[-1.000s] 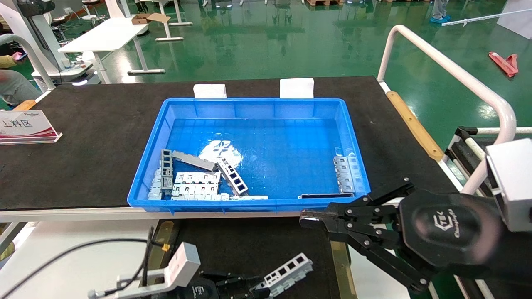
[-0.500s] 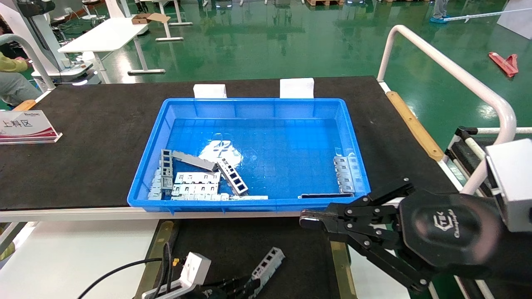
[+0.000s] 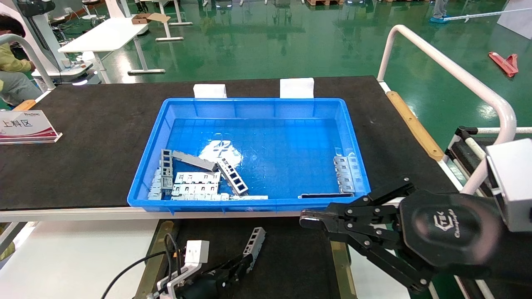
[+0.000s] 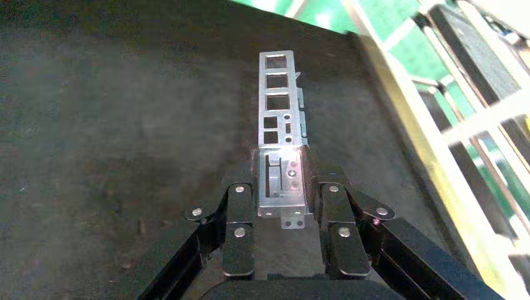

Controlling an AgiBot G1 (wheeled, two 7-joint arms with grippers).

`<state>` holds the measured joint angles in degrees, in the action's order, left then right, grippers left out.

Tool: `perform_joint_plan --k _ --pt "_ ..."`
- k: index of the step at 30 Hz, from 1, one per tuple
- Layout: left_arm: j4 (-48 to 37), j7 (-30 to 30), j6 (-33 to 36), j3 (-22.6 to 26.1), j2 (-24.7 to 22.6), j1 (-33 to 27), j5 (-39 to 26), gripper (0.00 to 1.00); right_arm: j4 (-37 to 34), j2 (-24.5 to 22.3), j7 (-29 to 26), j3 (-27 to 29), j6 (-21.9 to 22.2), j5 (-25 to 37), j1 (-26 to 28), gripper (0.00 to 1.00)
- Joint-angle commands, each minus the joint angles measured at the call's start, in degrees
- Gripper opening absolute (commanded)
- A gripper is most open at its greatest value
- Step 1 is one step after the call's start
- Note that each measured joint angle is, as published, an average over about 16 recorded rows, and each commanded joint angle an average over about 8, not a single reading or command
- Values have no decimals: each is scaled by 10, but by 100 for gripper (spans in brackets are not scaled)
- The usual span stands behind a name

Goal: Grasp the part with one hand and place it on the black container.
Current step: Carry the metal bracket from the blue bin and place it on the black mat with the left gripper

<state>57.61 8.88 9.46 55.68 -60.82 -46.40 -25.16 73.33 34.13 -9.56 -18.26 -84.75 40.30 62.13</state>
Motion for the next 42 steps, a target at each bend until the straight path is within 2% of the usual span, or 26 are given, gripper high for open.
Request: perform_joint_plan --k 1,17,18,24,25,26,36,42 --pt "-9 1 -18 -6 -14 2 4 0 0 0 0 0 0 0 0 0" --pt "-56 16 -59 -51 -91 10 30 1 0 0 0 0 0 0 0 0" --pt "-58 16 -59 -52 -94 11 31 6 0 0 0 0 0 0 0 5" --pt "-65 16 -64 -60 -103 14 32 80 0 0 0 0 0 0 0 79" --pt "-65 16 -64 -61 -104 14 32 92 0 0 0 0 0 0 0 91" --pt "-65 16 -65 -62 -105 15 32 100 0 0 0 -1 0 0 0 98" --pt "-47 8 -66 -71 -107 21 26 100 0 0 0 -1 0 0 0 100" --pt "-13 -3 -51 -71 -84 29 17 100 0 0 0 -1 0 -1 0 100"
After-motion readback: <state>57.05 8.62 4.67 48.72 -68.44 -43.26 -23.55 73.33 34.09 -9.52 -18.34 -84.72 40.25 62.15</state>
